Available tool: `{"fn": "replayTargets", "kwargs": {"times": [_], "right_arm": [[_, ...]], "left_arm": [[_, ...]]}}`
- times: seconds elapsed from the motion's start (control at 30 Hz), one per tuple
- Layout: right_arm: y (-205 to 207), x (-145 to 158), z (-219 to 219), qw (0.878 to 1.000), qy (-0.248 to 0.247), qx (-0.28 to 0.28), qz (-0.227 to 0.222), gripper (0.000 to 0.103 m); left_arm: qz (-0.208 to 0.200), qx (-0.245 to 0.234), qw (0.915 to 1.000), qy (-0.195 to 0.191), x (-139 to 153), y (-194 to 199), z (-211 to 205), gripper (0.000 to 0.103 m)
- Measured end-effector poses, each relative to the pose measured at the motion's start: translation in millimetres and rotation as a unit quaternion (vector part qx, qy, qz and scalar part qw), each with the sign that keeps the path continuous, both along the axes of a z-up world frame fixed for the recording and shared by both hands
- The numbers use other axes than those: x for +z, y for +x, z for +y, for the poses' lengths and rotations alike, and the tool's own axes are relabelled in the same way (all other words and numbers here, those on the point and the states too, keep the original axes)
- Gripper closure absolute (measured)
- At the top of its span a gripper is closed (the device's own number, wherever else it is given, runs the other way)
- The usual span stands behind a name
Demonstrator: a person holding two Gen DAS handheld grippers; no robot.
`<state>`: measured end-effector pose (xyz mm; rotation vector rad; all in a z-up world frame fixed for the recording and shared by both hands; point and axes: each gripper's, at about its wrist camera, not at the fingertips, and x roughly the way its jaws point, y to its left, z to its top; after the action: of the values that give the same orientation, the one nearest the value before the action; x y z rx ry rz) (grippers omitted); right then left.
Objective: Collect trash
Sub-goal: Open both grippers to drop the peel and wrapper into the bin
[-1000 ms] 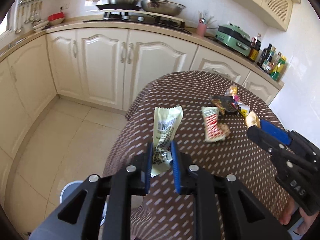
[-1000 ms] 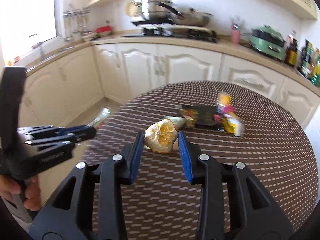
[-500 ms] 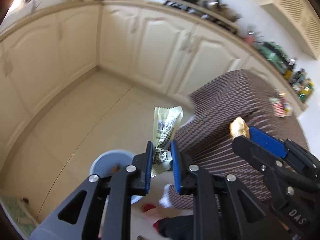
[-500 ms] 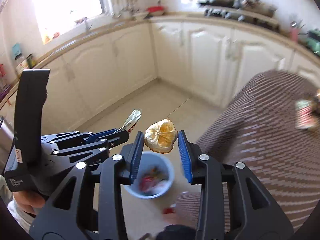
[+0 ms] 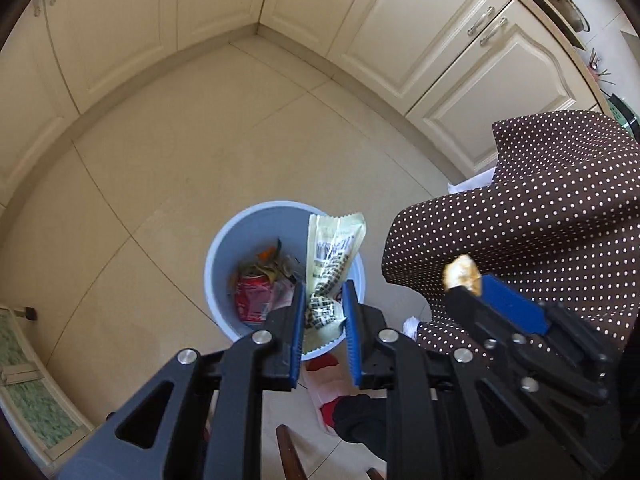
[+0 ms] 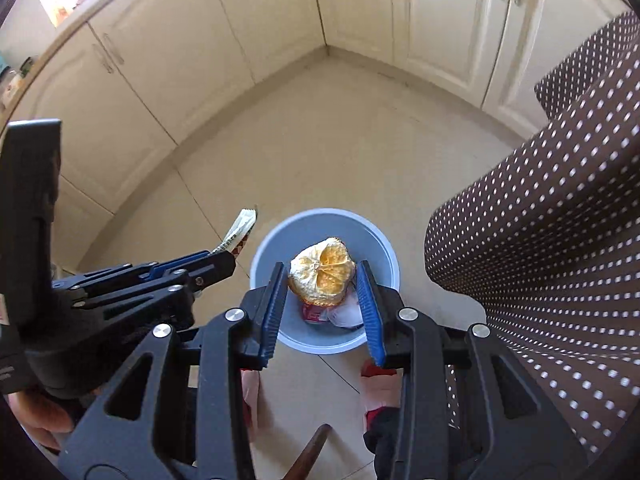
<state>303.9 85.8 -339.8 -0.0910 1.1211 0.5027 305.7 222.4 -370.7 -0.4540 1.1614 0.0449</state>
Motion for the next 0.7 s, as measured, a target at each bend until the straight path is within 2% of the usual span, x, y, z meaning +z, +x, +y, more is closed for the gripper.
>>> {"fn": "replayTargets", "kwargs": {"times": [0.07,0.23,0.53,0.7], "right_arm": [[6.9,-8.8,1.3,1.000,0.000,-0.008,0.009,0.068],[18.3,-23.1,7.6,1.000,-0.003,-0.018,0.018,0.068],[14.2,-36.0,14.3,0.999,-0.002,-0.018,0.029,0.068],[14.5,-38.3,16.0,0.999,-0.003,-0.018,0.029,0.068]], "left_arm": [[0.000,0.000,1.0000,-0.004,-6.3,7.3,2.0,0.083],[-0.004,0.007,1.0000,-0.002,-13.3,8.8,7.6,0.063],[0.024,0.026,0.9993,0.009,-27.9,7.1,17.8,0.060],[0.023,0.027,0.9993,0.011,-27.5,7.3,16.9,0.060]]}}
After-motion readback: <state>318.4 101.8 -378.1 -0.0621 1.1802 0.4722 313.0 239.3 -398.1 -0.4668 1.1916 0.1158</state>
